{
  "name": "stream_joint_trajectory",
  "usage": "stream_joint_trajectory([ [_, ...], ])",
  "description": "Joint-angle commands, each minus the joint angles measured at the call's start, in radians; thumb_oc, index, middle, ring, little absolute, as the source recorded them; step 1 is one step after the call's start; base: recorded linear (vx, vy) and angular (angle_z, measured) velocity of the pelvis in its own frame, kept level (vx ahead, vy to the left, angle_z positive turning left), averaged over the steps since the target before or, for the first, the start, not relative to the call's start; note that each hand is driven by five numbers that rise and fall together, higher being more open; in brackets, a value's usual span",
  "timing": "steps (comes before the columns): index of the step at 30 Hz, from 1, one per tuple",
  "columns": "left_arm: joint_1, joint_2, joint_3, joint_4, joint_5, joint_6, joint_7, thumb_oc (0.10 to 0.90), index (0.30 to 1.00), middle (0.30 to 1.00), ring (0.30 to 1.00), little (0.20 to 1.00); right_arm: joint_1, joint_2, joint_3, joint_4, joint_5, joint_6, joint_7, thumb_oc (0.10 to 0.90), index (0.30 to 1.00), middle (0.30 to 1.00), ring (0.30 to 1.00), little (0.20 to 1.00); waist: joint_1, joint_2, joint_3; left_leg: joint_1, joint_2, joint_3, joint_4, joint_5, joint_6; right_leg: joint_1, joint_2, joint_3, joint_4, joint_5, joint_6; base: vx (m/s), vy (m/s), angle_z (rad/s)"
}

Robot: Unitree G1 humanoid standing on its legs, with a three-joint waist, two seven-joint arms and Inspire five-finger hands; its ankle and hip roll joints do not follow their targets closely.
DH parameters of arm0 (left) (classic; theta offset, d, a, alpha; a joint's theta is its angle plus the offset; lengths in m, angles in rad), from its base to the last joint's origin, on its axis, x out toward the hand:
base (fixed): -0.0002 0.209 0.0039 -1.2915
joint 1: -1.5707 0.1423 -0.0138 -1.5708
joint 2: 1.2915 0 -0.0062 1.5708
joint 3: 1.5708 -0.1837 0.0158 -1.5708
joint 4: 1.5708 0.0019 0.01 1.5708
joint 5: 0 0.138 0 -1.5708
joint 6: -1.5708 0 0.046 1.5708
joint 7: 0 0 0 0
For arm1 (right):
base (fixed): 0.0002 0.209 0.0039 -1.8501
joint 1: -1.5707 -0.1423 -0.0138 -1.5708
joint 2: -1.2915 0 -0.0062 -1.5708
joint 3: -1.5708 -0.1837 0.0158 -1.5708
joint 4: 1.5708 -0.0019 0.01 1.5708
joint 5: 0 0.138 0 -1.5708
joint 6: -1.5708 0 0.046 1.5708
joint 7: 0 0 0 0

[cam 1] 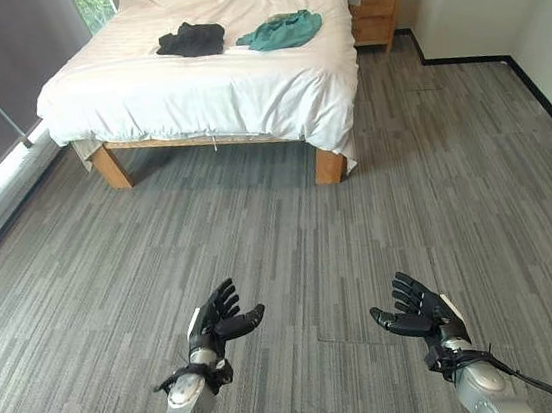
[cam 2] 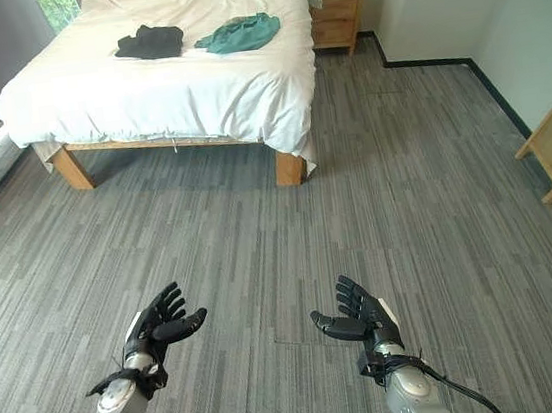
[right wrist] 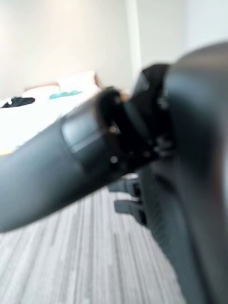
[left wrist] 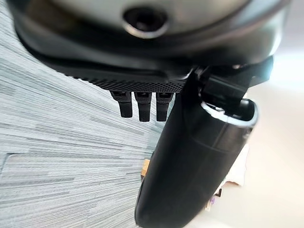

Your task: Pick up bed clothes into laundry basket.

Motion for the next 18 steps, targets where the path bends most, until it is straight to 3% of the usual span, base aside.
stream_joint_trajectory([
  [1, -0.088, 0.035, 0.048, -0.106, 0.053, -0.084, 0.015, 0.800, 0.900, 0.900, 0.900, 0.900, -0.056, -0.021, -0.066, -0.143, -0.025, -0.105, -0.009, 0.800, 0.900, 0.900, 0.900, 0.900, 0.014, -0.036, -0.055, -0.013, 0.034, -0.091, 0.002, -0.106, -0.035, -0.034, -0.097, 0.109, 0.026, -0.093, 0.142, 0.05, 0.016, -0.12],
  [9, -0.108, 0.051, 0.059, -0.147, 0.048, -0.094, 0.053, 0.800, 0.900, 0.900, 0.900, 0.900, -0.098, -0.005, -0.029, -0.158, -0.001, -0.108, -0.013, 0.800, 0.900, 0.900, 0.900, 0.900, 0.014, -0.039, -0.033, -0.024, 0.028, -0.052, 0.002, -0.124, -0.014, -0.110, -0.109, 0.148, 0.131, -0.111, 0.162, 0.06, 0.052, -0.19],
  [10, -0.123, 0.047, 0.052, -0.126, 0.038, -0.081, 0.048, 0.800, 0.900, 0.900, 0.900, 0.900, -0.105, 0.003, -0.002, -0.150, 0.012, -0.096, 0.000, 0.800, 0.900, 0.900, 0.900, 0.900, 0.004, -0.038, -0.006, -0.009, 0.021, -0.054, 0.023, -0.144, 0.002, -0.167, -0.104, 0.171, 0.279, -0.114, 0.174, 0.10, 0.084, -0.20],
  [12, -0.130, 0.047, 0.040, -0.130, 0.039, -0.074, 0.041, 0.800, 0.900, 0.900, 0.900, 0.900, -0.095, 0.008, -0.002, -0.159, 0.034, -0.092, 0.008, 0.800, 0.900, 0.900, 0.900, 0.900, -0.008, -0.042, 0.017, 0.002, 0.011, -0.078, 0.043, -0.161, 0.013, -0.231, -0.092, 0.191, 0.416, -0.036, 0.179, 0.12, 0.052, -0.12],
  [14, -0.132, 0.048, 0.026, -0.142, 0.035, -0.065, 0.034, 0.800, 0.900, 0.900, 0.900, 0.900, -0.083, 0.014, -0.004, -0.168, 0.049, -0.091, 0.015, 0.800, 0.900, 0.900, 0.900, 0.900, -0.026, -0.040, 0.045, 0.009, 0.017, -0.095, 0.061, -0.177, 0.020, -0.310, -0.073, 0.184, 0.545, 0.024, 0.155, 0.09, 0.001, 0.09],
  [16, -0.132, 0.048, 0.026, -0.142, 0.035, -0.065, 0.034, 0.800, 0.900, 0.900, 0.900, 0.900, -0.083, 0.014, -0.004, -0.168, 0.049, -0.091, 0.015, 0.800, 0.900, 0.900, 0.900, 0.900, -0.027, -0.040, 0.044, 0.008, 0.017, -0.096, 0.063, -0.178, 0.019, -0.313, -0.074, 0.183, 0.550, 0.021, 0.154, 0.09, -0.010, 0.53],
  [18, -0.139, 0.046, -0.009, -0.138, 0.051, -0.051, 0.017, 0.800, 0.900, 0.900, 0.900, 0.900, -0.068, 0.026, -0.010, -0.164, 0.064, -0.089, 0.013, 0.800, 0.900, 0.900, 0.900, 0.900, -0.043, -0.032, 0.059, 0.026, 0.048, -0.131, 0.091, -0.195, 0.010, -0.369, -0.035, 0.142, 0.568, -0.066, 0.131, 0.31, -0.049, 0.13],
])
